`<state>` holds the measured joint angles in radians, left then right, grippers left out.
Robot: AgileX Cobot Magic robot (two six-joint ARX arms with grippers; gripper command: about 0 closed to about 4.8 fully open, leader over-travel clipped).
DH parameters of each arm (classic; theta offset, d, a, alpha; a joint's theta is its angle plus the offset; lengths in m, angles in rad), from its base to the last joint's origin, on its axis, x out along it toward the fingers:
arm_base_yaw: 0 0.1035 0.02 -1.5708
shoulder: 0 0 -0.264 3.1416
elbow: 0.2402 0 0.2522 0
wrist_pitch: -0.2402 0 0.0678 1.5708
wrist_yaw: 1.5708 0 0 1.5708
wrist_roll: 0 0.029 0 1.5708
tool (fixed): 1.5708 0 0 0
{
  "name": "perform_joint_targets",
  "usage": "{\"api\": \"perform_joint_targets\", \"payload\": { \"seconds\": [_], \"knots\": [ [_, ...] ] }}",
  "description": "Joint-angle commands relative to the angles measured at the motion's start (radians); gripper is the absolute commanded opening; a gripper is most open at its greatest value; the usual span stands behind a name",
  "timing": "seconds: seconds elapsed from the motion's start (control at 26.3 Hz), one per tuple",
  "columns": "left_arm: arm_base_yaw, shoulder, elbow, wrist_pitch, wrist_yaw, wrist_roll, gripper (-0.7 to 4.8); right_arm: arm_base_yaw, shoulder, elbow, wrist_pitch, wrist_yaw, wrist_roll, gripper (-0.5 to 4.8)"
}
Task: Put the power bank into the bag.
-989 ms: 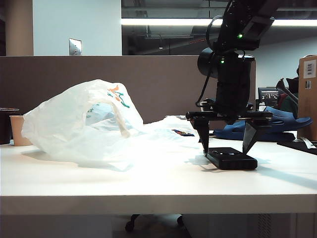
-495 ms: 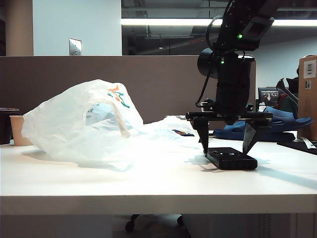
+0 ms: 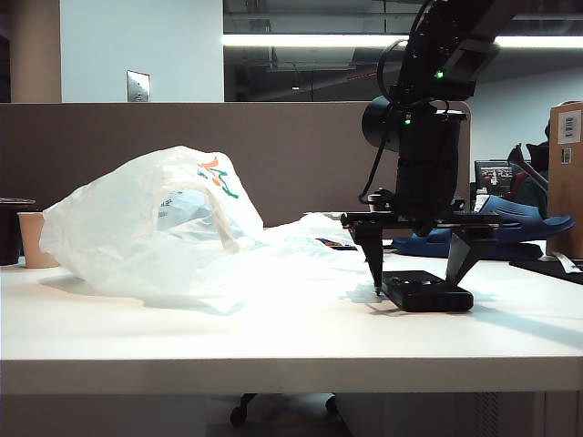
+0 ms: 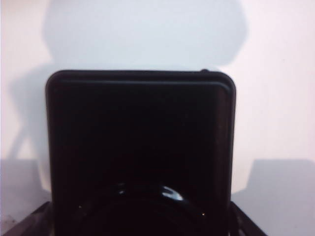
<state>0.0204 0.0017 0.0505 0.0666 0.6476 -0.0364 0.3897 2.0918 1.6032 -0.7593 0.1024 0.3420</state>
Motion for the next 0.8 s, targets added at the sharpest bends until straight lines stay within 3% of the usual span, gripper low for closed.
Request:
{"api": "perform_joint_targets", "payload": {
  "seconds": [0.04, 0.34, 0.46, 0.53, 0.68, 0.8],
  "knots": [
    [0.001, 0.0, 0.006, 0.009, 0.007, -0.002, -0.06, 0.002, 0.004, 0.0, -0.027, 0.0, 0.003, 4.79],
    [0.001, 0.0, 0.006, 0.01, 0.007, -0.002, -0.06, 0.002, 0.004, 0.0, -0.053, 0.0, 0.003, 4.79],
    [0.001, 0.0, 0.006, 0.01, 0.007, -0.002, -0.06, 0.002, 0.004, 0.001, -0.048, 0.0, 0.002, 4.07],
    [0.001, 0.0, 0.006, 0.01, 0.007, -0.002, -0.06, 0.002, 0.004, 0.001, -0.043, 0.002, 0.002, 4.0],
    [0.001, 0.0, 0.006, 0.01, 0.007, -0.002, -0.05, 0.002, 0.004, 0.001, -0.038, 0.004, 0.002, 3.01],
    [0.001, 0.0, 0.006, 0.011, 0.007, -0.002, -0.05, 0.002, 0.004, 0.001, -0.036, 0.004, 0.002, 2.91]
  ]
}}
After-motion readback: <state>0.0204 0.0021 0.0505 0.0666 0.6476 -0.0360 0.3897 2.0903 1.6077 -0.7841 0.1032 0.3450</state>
